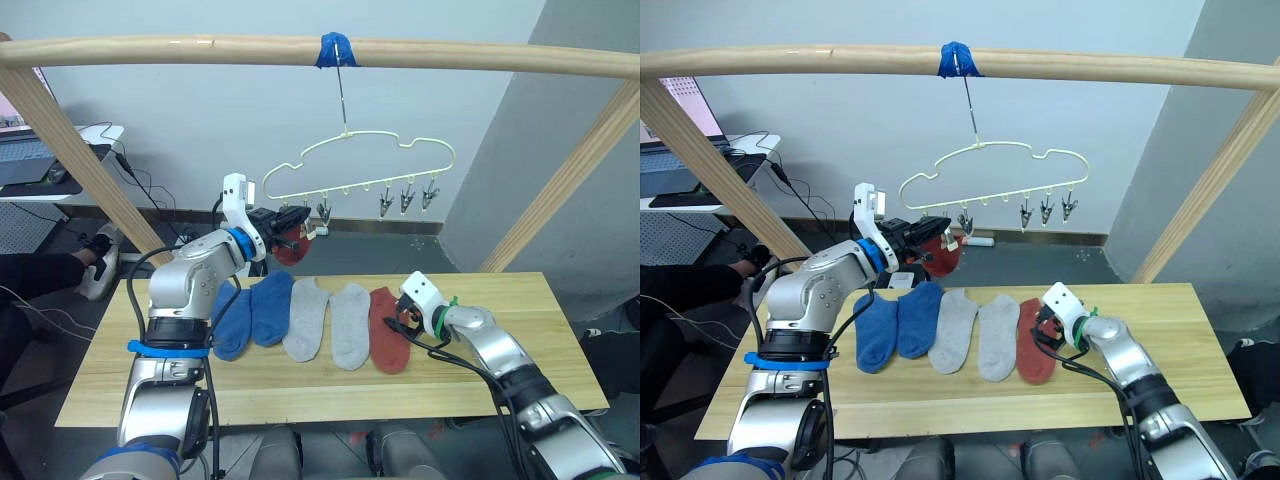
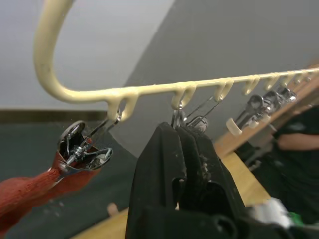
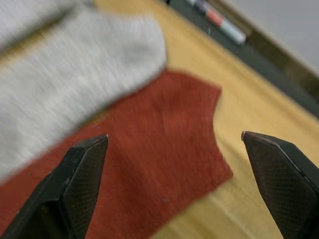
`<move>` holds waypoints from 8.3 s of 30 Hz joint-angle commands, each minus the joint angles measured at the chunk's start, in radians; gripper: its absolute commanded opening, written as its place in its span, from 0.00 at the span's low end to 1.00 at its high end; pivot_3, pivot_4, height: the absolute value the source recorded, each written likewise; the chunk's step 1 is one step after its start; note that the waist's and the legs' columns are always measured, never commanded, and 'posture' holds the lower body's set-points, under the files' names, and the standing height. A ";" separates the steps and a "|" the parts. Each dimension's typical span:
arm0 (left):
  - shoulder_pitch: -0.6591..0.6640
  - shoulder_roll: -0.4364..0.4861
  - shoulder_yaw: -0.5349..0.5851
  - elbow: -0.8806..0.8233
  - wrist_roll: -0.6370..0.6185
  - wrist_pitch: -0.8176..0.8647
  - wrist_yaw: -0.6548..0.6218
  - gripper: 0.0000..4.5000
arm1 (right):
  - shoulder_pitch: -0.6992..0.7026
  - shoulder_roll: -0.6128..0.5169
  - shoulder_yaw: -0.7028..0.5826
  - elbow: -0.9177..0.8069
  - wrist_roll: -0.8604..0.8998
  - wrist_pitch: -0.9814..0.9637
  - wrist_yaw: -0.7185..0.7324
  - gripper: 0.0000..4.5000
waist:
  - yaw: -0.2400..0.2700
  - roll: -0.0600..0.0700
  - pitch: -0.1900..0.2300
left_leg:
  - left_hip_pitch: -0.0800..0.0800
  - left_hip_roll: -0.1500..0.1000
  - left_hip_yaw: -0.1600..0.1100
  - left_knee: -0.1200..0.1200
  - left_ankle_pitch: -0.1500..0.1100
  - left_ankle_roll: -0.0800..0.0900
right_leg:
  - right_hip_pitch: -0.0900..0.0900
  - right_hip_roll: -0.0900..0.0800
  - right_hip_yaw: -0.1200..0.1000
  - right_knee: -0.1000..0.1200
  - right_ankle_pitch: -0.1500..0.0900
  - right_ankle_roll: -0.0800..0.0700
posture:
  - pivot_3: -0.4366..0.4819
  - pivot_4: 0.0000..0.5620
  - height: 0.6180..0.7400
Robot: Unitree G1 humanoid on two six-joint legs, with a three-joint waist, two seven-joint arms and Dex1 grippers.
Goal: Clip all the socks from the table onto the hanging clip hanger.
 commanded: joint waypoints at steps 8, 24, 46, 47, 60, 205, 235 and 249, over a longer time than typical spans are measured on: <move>0.059 0.030 0.021 -0.142 -0.058 0.110 -0.009 0.00 | -0.112 0.067 -0.003 0.363 -0.079 -0.137 0.026 0.96 | 0.010 0.000 0.000 | 0.001 0.000 0.000 -0.001 0.000 0.000 | 0.002 0.000 0.000 -0.001 0.001 -0.001 | 0.52 0.29 1.00; 0.040 -0.026 0.193 -0.124 -0.299 0.357 0.090 0.00 | 0.132 -0.049 -0.025 -0.166 -0.077 -0.093 0.135 0.02 | 0.029 0.000 0.000 | 0.002 0.000 0.000 -0.001 0.000 0.000 | 0.003 0.000 0.000 -0.001 -0.001 0.002 | 0.52 0.28 1.00; 0.003 -0.040 0.276 -0.063 -0.467 0.525 0.156 0.00 | 0.070 0.046 -0.081 -0.910 0.282 0.502 0.120 0.02 | 0.019 -0.001 0.002 | -0.001 0.000 -0.001 -0.002 0.000 -0.001 | 0.000 0.000 -0.001 -0.003 -0.002 0.003 | 0.49 0.28 1.00; 0.004 -0.042 0.277 -0.065 -0.469 0.527 0.159 0.00 | 0.066 0.043 -0.075 -0.904 0.279 0.497 0.117 0.02 | 0.019 -0.001 0.002 | -0.001 0.000 -0.001 -0.002 0.000 -0.001 | 0.000 0.000 -0.001 -0.004 -0.002 0.003 | 0.49 0.28 1.00; 0.010 -0.043 0.288 -0.081 -0.479 0.524 0.170 0.00 | 0.031 0.046 -0.017 -0.816 0.265 0.443 0.107 0.02 | 0.023 -0.002 0.003 | -0.002 0.000 -0.001 -0.004 0.000 -0.001 | 0.000 -0.001 -0.001 -0.008 -0.002 0.003 | 0.51 0.29 1.00; -0.226 -0.261 -0.091 0.620 0.422 -0.983 0.168 0.07 | 0.007 0.007 -0.227 -1.015 0.392 0.554 -0.135 1.00 | 0.005 -0.006 0.020 | -0.011 -0.001 -0.001 0.003 0.000 -0.001 | -0.006 -0.001 -0.002 -0.002 0.001 -0.001 | 0.39 0.26 1.00; -0.081 -0.039 0.031 0.032 -0.041 0.055 -0.051 0.00 | -0.135 0.244 0.050 0.182 -0.032 0.004 -0.174 1.00 | -0.016 -0.005 0.020 | -0.010 0.000 -0.003 0.011 0.000 -0.001 | -0.005 0.000 -0.002 0.004 0.001 -0.001 | 0.48 0.29 1.00; -0.027 -0.047 0.063 -0.056 -0.085 0.134 0.009 0.00 | -0.060 0.209 0.035 0.177 -0.101 -0.159 -0.101 0.34 | 0.000 -0.005 0.020 | -0.001 0.000 -0.003 0.011 0.000 -0.001 | 0.003 -0.001 -0.002 0.004 0.001 0.000 | 0.51 0.27 1.00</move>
